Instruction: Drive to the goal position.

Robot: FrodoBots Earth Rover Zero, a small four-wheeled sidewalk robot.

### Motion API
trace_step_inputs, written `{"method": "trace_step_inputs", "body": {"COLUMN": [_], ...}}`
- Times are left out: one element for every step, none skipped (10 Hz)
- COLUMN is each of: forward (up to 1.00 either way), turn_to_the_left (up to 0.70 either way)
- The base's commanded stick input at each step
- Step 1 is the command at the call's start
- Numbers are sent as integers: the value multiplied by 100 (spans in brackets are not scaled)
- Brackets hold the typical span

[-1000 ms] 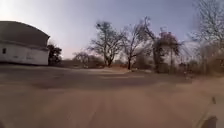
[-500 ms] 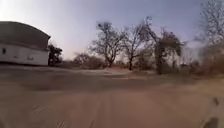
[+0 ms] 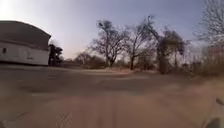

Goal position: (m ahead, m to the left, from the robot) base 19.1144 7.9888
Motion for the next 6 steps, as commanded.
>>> {"method": "trace_step_inputs", "body": {"forward": [70,70,70,70,70,70], "turn_to_the_left": [0,0,0,0,0,0]}}
